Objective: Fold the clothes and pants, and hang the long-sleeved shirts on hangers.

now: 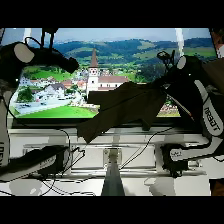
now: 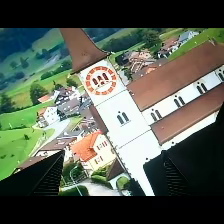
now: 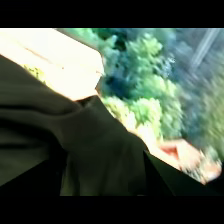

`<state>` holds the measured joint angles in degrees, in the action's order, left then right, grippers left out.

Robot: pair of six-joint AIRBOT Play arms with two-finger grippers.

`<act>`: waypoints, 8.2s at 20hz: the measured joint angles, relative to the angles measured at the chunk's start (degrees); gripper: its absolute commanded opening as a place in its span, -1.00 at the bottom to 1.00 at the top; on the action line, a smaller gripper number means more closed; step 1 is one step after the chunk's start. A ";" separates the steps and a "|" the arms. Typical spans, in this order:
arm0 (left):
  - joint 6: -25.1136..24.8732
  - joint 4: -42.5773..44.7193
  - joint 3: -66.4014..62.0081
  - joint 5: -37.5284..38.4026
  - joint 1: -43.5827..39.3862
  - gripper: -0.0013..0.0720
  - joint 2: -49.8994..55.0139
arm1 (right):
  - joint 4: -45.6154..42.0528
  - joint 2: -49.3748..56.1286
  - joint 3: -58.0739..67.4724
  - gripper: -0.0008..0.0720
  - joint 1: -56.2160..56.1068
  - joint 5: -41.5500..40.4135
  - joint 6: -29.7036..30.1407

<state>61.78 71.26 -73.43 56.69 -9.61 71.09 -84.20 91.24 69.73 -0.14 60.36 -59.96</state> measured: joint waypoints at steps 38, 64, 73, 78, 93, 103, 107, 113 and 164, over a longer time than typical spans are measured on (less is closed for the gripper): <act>9.38 -46.27 33.75 -1.84 -11.54 0.70 12.79 | 1.01 -0.09 28.39 -0.92 6.08 -1.11 -23.89; -1.60 -53.68 12.96 -8.04 14.91 -0.93 -5.60 | -3.23 -13.31 28.46 -0.92 6.43 0.24 -19.23; -5.25 -54.01 11.87 -18.05 39.50 -0.92 -36.20 | 14.43 -36.06 28.48 -0.92 6.54 0.33 -17.05; -7.74 -49.79 11.82 -26.64 45.18 -0.93 -47.54 | 24.76 -47.47 28.50 -0.92 6.54 2.43 -16.92; 3.85 -2.27 11.98 -5.20 16.72 -0.93 -8.39 | 25.88 -22.77 5.95 -0.92 4.52 5.81 -19.98; 19.15 6.29 11.96 -39.01 9.70 -0.11 6.49 | 25.31 -7.91 4.76 0.64 0.98 -28.65 -19.85; 20.33 3.76 11.96 -42.91 8.39 0.96 7.61 | 21.29 -6.75 5.20 0.53 2.93 -27.78 -19.87; 20.57 3.39 11.96 -25.49 13.55 0.31 4.96 | 16.09 -5.01 6.38 0.46 12.96 -4.07 -18.78; 3.37 -7.52 33.70 12.96 38.12 0.31 2.97 | 26.12 17.81 15.82 0.08 13.99 18.03 -6.91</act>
<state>65.14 63.75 -39.72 69.65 28.51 74.06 -58.08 109.06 85.56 13.85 78.39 -66.87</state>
